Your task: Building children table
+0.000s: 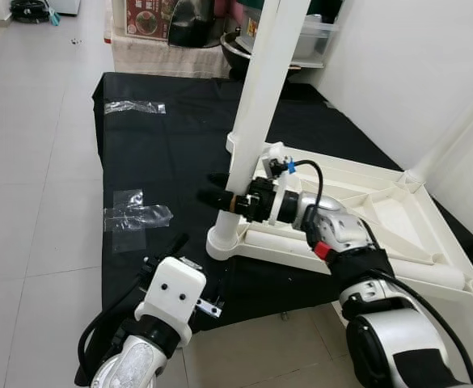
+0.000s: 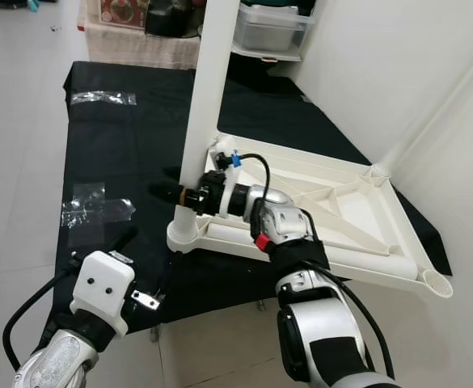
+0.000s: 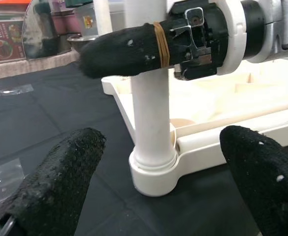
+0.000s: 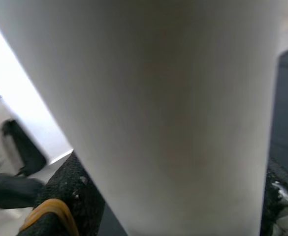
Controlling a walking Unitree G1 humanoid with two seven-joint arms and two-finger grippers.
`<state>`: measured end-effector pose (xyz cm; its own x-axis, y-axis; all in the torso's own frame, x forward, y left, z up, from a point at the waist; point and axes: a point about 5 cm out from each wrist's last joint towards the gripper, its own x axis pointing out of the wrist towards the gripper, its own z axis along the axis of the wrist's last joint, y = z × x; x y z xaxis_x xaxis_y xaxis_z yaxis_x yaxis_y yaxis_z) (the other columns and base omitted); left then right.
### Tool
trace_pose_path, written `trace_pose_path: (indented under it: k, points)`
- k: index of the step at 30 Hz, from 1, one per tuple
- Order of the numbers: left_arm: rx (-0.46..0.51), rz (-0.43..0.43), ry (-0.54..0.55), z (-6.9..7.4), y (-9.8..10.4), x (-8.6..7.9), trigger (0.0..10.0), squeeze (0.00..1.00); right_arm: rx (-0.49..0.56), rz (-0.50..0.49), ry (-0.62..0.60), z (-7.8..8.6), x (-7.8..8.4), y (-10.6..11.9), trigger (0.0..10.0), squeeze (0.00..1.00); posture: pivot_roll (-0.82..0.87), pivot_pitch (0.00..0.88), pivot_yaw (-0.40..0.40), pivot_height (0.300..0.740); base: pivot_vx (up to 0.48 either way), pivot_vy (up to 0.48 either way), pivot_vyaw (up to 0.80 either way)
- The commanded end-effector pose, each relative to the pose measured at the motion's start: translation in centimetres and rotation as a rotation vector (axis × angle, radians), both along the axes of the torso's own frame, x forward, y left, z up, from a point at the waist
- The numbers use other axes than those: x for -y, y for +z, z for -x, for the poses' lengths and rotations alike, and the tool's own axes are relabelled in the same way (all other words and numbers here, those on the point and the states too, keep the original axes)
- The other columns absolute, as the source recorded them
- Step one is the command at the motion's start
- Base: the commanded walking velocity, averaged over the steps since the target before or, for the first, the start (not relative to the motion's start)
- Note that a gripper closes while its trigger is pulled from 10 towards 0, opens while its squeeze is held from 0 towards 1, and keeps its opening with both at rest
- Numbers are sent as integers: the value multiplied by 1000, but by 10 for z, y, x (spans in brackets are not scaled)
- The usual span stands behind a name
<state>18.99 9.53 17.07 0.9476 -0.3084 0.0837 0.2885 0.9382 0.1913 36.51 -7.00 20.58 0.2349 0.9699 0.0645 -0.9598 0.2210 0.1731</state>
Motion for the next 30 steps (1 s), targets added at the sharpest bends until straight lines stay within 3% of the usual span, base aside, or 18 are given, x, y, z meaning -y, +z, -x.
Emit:
trace_pose_path:
  k: [1, 3, 4, 10, 11, 14, 15, 17, 18, 19, 20, 21, 23, 25, 28, 30]
  points:
    - [-10, -14, -6, 1, -3, 1, 10000, 0, 39, -3, 105, 4, -18, 5, 10000, 0, 165, 77, -201, 740, 0, 0, 0]
    - [-10, -14, -6, 1, -3, 1, 10000, 0, 49, -7, 117, 5, -20, 5, 10000, 0, 165, 77, -201, 740, 0, 0, 0]
    - [-10, -14, -5, 1, -3, 1, 10000, 0, 59, -1, 116, 3, -21, 5, 0, 0, 162, 79, -201, 740, 0, 0, 0]
    - [-9, -16, 0, 1, -2, 0, 10000, 0, 89, -5, 37, -3, -23, 8, 0, 0, 165, 80, -204, 740, 0, 0, 0]
    - [-10, -15, 1, 1, -3, 0, 10000, 0, 102, 12, -112, -8, -22, 5, 0, 0, 158, 79, -200, 740, 0, 0, 0]
    - [-10, -15, 1, 1, -3, 0, 10000, 0, 108, 21, -172, -10, -22, 4, 0, 0, 158, 79, -200, 740, 0, 0, 0]
    - [-11, -15, 0, 1, -3, 0, 10000, 0, 116, 46, -340, -16, -19, 1, 0, 0, 151, 77, -199, 740, 0, 0, 0]
    - [-12, -15, -3, 1, -4, 1, 10000, 0, 18, 56, -628, -26, -10, -9, 0, 0, 151, 77, -198, 740, 0, 0, 0]
    - [-12, -15, -3, 1, -4, 1, 10000, 0, 18, 56, -628, -26, -10, -9, 0, 0, 151, 77, -198, 740, 0, 0, 0]
    - [-12, -14, -5, 1, -4, 1, 10000, 0, -33, 66, -843, -30, 0, -15, 0, 0, 142, 76, -195, 740, 0, 0, 0]
    - [-12, -14, -5, 1, -4, 1, 10000, 0, -33, 66, -843, -30, 0, -15, 0, 0, 142, 76, -195, 740, 0, 0, 0]
    - [-12, -14, -7, 0, -4, 1, 10000, 0, -89, 67, -1074, -30, 12, -23, 0, 0, 137, 76, -194, 740, 0, 0, 0]
    - [-12, -12, -9, 0, -4, 1, 10000, 0, -152, 61, -1346, -21, 24, -34, 0, 0, 138, 74, -193, 740, 0, 0, 0]
    - [-12, -12, -9, 0, -4, 1, 10000, 0, -152, 61, -1346, -21, 24, -34, 0, 0, 138, 74, -193, 740, 0, 0, 0]
    - [-12, -11, -11, 0, -4, 2, 10000, 0, -185, 28, -1396, -8, 10, -40, 0, 0, 143, 76, -194, 740, 0, 0, 0]
    - [-12, -11, -11, 0, -4, 2, 10000, 0, -212, -47, -1243, 0, -26, -36, 10000, 0, 142, 76, -193, 740, 0, 0, 0]
